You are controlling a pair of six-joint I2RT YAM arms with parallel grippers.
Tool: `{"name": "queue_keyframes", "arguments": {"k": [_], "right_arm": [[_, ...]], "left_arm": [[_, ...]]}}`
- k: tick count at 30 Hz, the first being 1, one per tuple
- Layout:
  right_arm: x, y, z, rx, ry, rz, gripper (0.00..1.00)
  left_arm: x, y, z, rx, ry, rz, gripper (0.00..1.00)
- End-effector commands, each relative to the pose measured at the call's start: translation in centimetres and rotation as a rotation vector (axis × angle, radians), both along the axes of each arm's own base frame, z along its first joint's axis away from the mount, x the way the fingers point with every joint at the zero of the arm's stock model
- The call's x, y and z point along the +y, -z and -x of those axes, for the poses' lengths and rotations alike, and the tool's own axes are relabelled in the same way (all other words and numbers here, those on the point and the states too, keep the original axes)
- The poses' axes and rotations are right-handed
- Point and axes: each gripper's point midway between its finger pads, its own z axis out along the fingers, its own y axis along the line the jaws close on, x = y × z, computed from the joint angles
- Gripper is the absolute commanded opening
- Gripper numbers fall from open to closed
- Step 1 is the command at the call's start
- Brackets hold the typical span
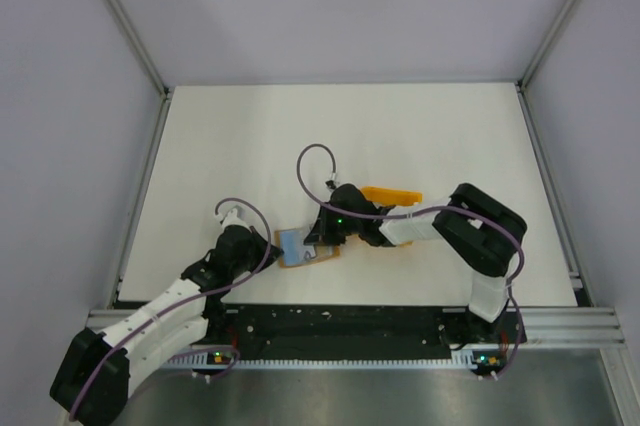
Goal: Put the credit cards into the card holder
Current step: Insert the credit card into the card holder.
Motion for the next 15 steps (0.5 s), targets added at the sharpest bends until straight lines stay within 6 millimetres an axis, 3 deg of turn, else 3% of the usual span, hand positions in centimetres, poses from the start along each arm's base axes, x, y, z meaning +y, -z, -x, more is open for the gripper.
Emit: {"name": "queue_keyframes", "arguments": {"k": [1,6,12,15], "right_arm": [[-0.3,3.9,2.9,0.064,-0.089,0.145,0.0],[-0.8,3.6,2.3,0.028,-0.084,0.198,0.13],[-1.9,0.6,-0.1,-0.101,-0.048,0.231,0.34],[-2.1,-0.3,-0.4,-0.128,-0.061,0.249,0.38]], "left_arm": [[-0.1,0.6,0.4,0.012,0.01,0.002,0.0],[-0.1,0.5,0.2,0.008,0.007,0.001,0.0],[0.2,0.6,0.3,0.011,0.001,-0.011,0.0],[0.2,0.5,0.2,0.01,0.002,-0.014,0.0]]}}
